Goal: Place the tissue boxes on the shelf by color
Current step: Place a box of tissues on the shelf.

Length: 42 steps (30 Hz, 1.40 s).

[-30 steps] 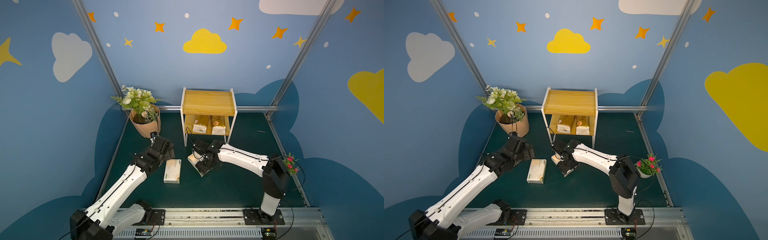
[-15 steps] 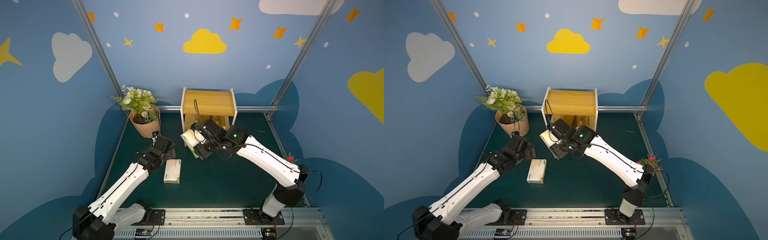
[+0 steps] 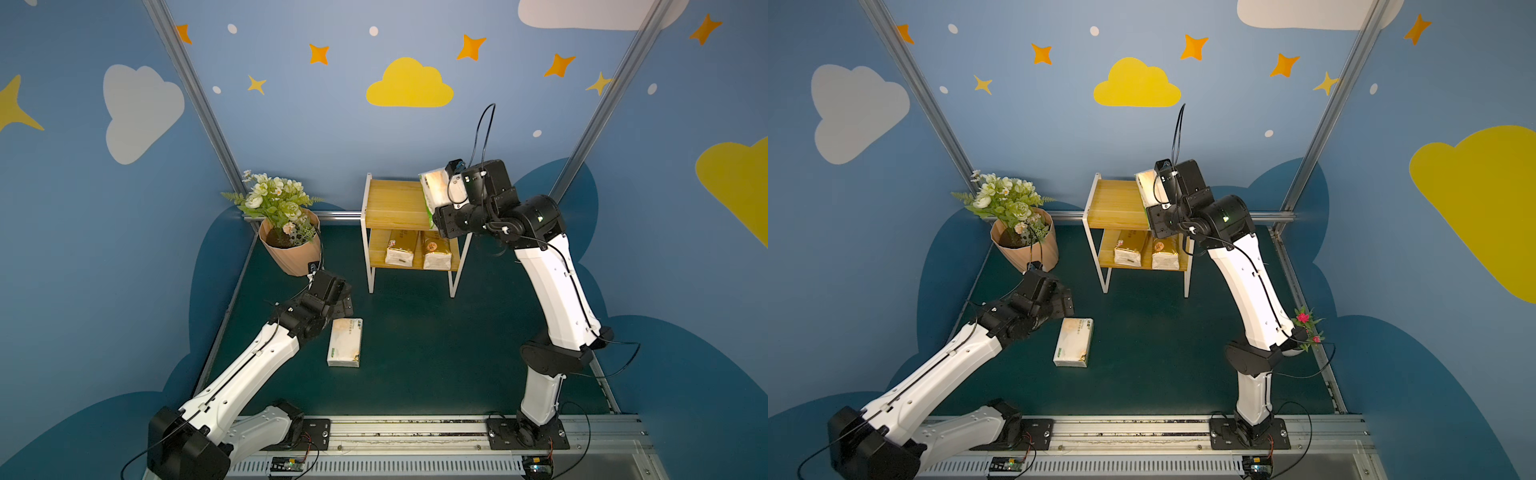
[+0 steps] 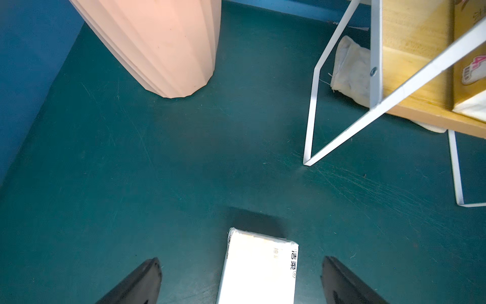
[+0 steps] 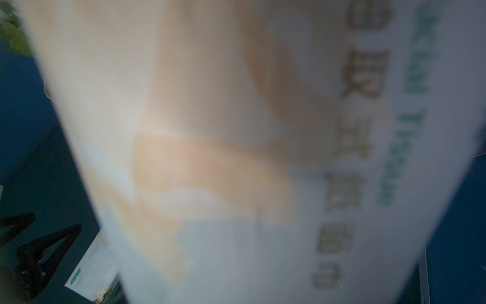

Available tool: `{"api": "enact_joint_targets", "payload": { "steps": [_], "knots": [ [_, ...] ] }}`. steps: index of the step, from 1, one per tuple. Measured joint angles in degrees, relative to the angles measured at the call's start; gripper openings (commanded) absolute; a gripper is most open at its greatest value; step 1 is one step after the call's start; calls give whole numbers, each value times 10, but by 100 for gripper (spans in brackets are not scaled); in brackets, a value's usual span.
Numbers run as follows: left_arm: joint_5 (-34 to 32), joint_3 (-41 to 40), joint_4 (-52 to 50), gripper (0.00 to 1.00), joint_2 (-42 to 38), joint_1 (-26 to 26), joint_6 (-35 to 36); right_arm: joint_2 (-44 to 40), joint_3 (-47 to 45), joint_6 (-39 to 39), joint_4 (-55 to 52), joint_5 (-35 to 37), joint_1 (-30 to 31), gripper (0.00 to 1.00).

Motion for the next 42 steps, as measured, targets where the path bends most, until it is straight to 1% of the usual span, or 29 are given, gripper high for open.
{"api": "enact_joint_targets", "payload": {
  "steps": [7, 16, 20, 27, 33, 40, 41, 42],
  "knots": [
    [2, 0, 2, 100, 0, 0, 3, 24, 0, 2, 24, -11, -4, 62],
    [2, 0, 1, 100, -8, 0, 4, 57, -1, 19, 62, -10, -36, 66],
    [2, 0, 1, 100, -15, 0, 4, 65, -3, 27, 79, -7, -45, 71],
    [0, 0, -1, 100, -21, 0, 4, 64, -32, 34, 113, 5, -52, 85],
    [0, 0, -3, 100, -21, 0, 4, 63, -45, 41, 125, 12, -53, 87],
    [1, 0, -3, 100, -19, 0, 4, 45, -71, 44, 129, 14, -54, 94],
    [1, 0, -3, 100, -18, 0, 4, 42, -75, 44, 129, 14, -54, 98],
    [2, 0, -3, 100, -17, 0, 4, 38, -80, 44, 129, 14, -54, 98]
  ]
}}
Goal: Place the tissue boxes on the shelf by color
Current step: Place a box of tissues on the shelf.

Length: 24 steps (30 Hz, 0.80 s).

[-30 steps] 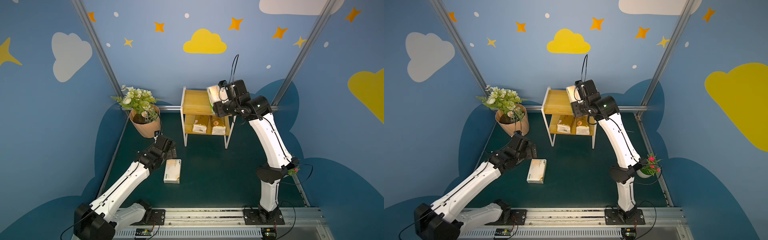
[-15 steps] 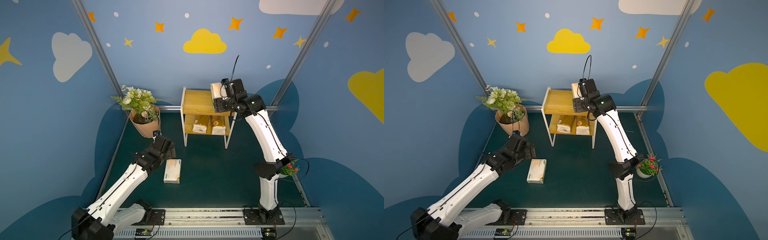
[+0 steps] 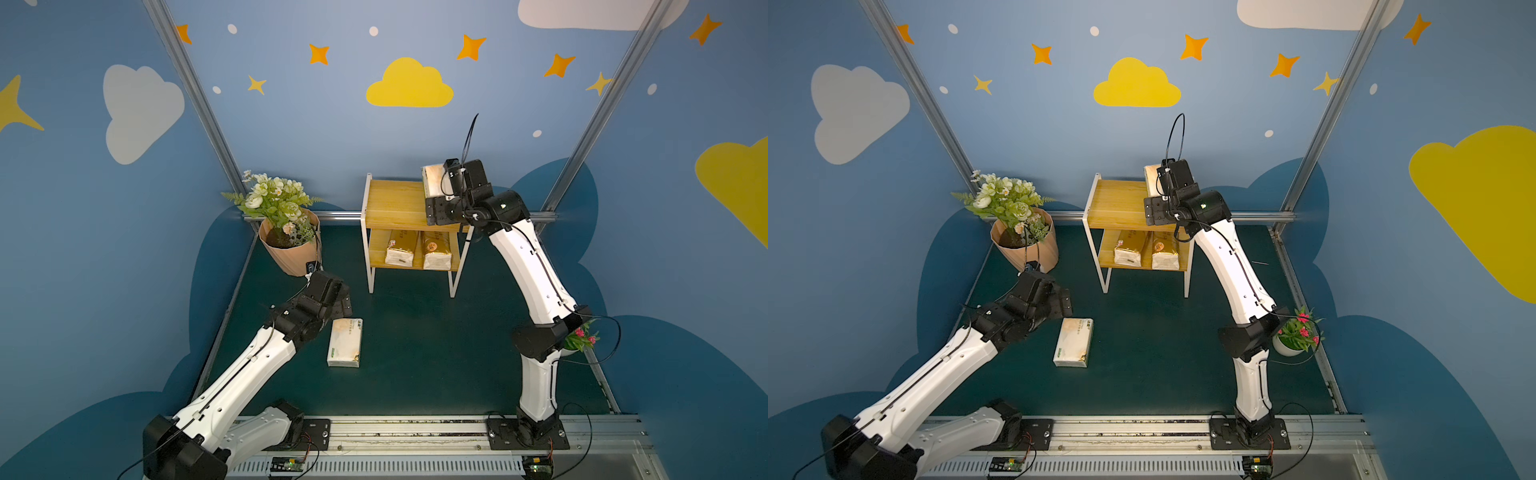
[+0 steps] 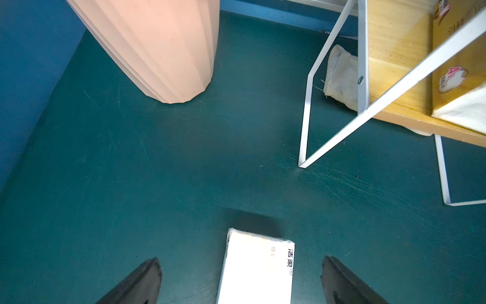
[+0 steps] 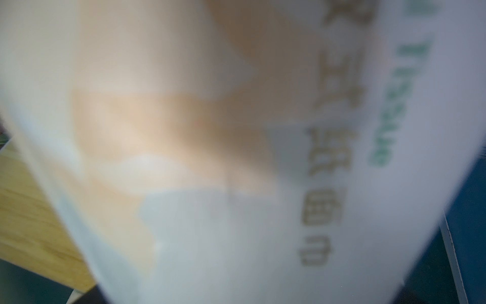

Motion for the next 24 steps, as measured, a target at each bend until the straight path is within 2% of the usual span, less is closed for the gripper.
{"api": "enact_joint_targets", "payload": {
  "steps": [16, 19, 24],
  "knots": [
    [12, 0, 0, 100, 12, 0, 2, -39, -29, -3, 20, -2, 6, 98],
    [12, 0, 0, 100, 12, 0, 6, -61, -66, -14, 43, 18, 19, 98],
    [10, 0, 0, 100, 12, 0, 14, -145, -168, -40, 105, 49, 64, 98]
  ]
}}
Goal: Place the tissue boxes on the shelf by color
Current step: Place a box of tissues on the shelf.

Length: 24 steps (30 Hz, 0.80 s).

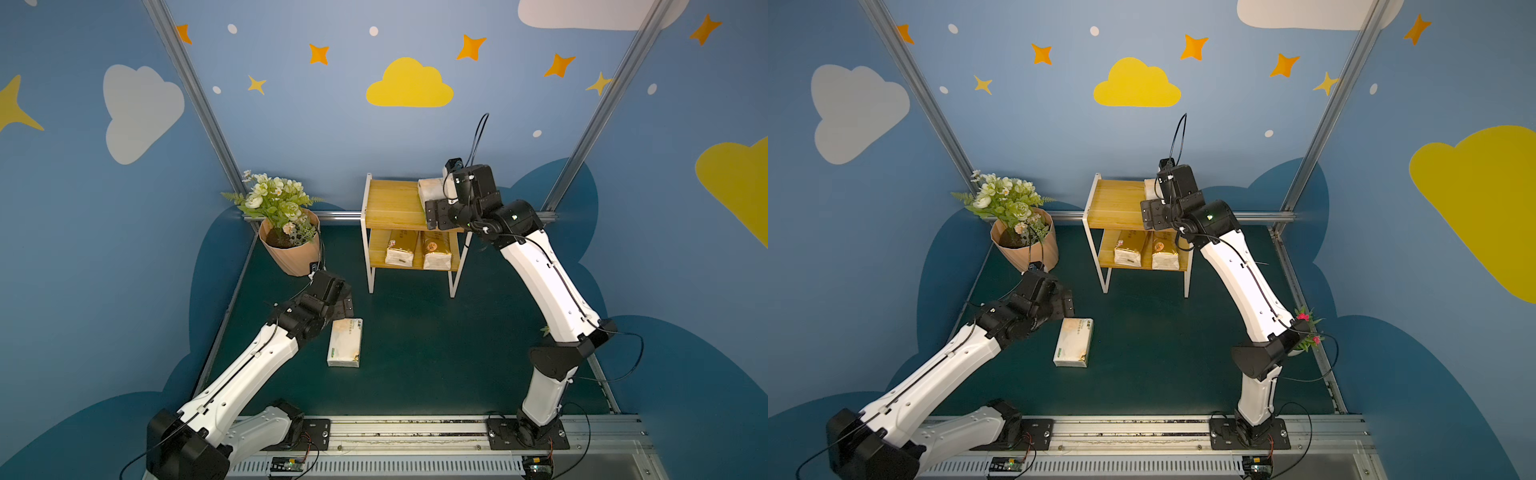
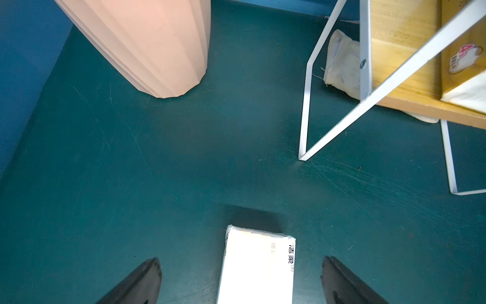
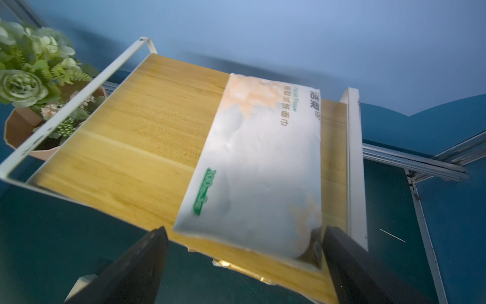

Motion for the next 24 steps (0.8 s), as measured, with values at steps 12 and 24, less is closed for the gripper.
{"api": "enact_joint_targets", "payload": {
  "steps": [12, 24],
  "knots": [
    [4, -48, -25, 100, -19, 0, 3, -163, -237, 24, 97, 35, 37, 98],
    [45, -69, -112, 100, 10, -83, -69, -180, -328, 76, 102, -16, 47, 98]
  ]
}}
